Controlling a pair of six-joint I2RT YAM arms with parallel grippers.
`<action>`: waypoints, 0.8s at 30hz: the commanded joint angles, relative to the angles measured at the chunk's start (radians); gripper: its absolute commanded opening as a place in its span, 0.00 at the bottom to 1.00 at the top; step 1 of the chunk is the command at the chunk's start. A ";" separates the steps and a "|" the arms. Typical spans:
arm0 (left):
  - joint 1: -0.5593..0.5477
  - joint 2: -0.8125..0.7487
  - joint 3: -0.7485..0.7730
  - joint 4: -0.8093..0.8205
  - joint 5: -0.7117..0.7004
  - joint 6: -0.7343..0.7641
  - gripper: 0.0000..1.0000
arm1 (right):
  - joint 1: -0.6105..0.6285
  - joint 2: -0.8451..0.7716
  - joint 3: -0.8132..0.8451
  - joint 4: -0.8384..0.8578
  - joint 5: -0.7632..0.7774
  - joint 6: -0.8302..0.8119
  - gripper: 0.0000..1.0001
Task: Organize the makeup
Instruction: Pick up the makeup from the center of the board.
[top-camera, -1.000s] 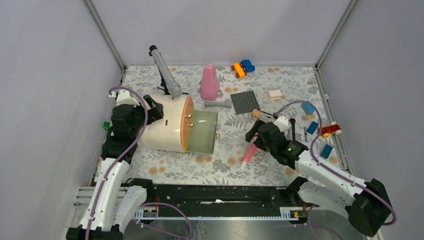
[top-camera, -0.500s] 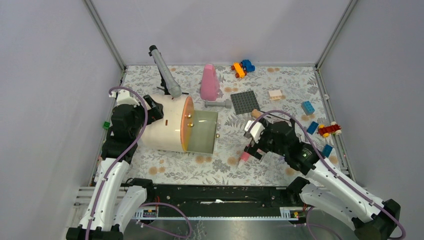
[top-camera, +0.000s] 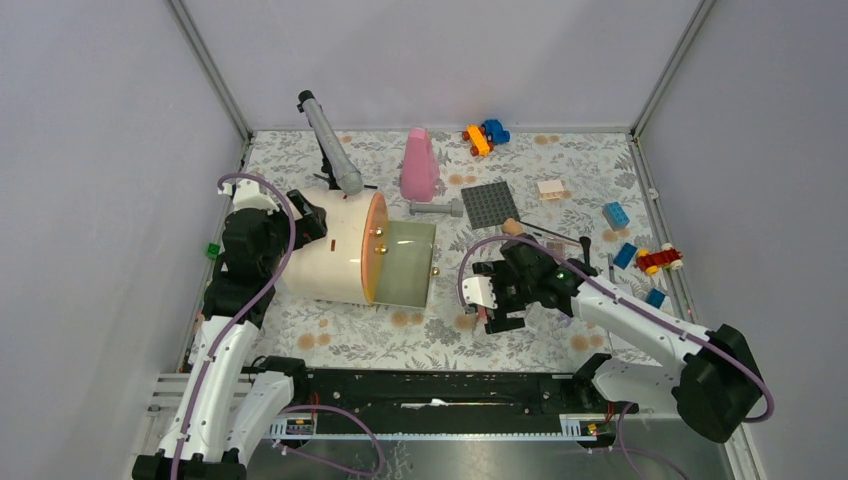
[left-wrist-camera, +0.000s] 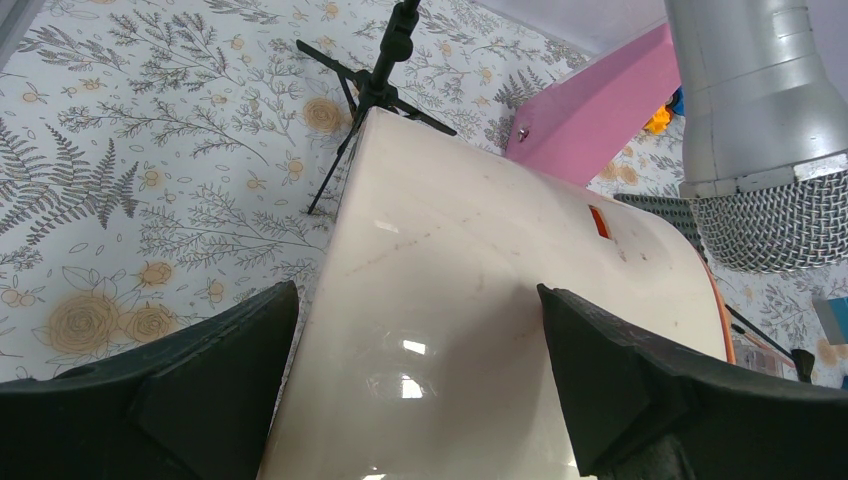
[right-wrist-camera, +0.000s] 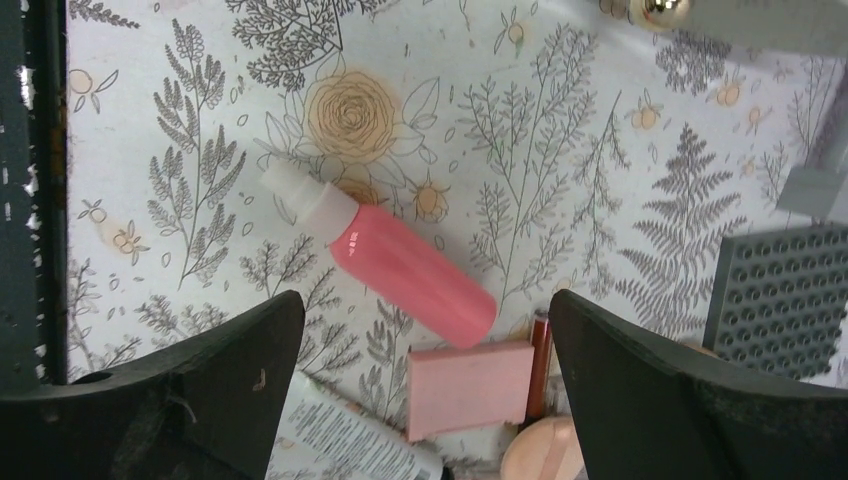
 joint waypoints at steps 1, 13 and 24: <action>-0.005 0.003 -0.025 -0.083 -0.002 0.033 0.99 | -0.003 0.075 0.017 0.066 -0.069 -0.115 0.99; -0.006 0.004 -0.025 -0.083 0.003 0.034 0.99 | -0.002 0.205 0.063 -0.041 -0.019 -0.159 0.95; -0.011 0.001 -0.025 -0.083 0.001 0.035 0.99 | -0.032 0.344 0.072 -0.010 0.031 -0.197 0.88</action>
